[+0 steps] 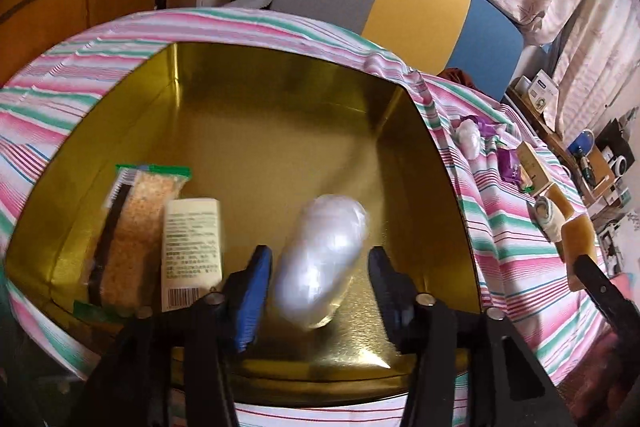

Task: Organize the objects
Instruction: 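Carry the plastic bundle into the tin and open the left gripper while the right holds the sponge, then lower the yellow sponge into the tin and open the right gripper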

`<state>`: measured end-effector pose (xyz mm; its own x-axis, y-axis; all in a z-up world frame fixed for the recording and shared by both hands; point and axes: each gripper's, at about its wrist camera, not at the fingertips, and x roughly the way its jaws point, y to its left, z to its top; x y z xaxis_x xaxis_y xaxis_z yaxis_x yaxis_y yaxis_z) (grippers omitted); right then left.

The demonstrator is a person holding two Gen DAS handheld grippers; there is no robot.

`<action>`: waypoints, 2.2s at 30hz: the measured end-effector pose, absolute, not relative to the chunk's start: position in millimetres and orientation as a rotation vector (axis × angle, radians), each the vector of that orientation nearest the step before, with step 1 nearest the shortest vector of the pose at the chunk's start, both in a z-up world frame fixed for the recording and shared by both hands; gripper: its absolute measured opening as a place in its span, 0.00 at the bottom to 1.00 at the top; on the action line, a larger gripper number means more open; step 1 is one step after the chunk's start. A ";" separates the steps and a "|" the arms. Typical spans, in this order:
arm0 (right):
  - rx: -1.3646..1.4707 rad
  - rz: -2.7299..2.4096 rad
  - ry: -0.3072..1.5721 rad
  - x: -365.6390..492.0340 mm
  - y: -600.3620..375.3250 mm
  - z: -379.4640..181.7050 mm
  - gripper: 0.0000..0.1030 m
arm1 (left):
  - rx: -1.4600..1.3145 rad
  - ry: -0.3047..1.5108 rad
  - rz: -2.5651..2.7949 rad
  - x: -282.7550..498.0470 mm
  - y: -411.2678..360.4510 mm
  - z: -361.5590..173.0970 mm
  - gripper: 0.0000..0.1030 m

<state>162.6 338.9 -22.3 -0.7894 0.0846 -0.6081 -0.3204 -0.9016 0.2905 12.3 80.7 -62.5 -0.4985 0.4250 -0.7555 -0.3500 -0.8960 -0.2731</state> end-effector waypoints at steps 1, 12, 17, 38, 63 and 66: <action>-0.903 2.727 0.570 161.8 337.5 -22.6 0.65 | -1.226 -0.119 2.392 13.6 79.2 -61.1 0.62; -0.956 2.798 0.537 151.2 314.6 -23.5 0.65 | -1.131 -0.234 2.424 28.0 61.0 -45.6 0.89; -0.986 2.834 0.521 144.4 303.9 -23.5 0.65 | -1.108 -0.280 2.440 29.3 53.6 -39.2 0.94; -1.257 3.077 0.018 86.6 204.5 -16.5 0.66 | -1.119 -0.450 2.618 18.6 3.5 -27.7 0.99; -1.179 2.987 0.140 84.3 226.0 -19.2 0.81 | -1.152 -0.461 2.597 21.5 3.8 -34.9 0.99; -1.177 2.968 0.187 87.5 232.0 -20.0 0.81 | -1.148 -0.442 2.580 24.3 9.6 -35.4 0.99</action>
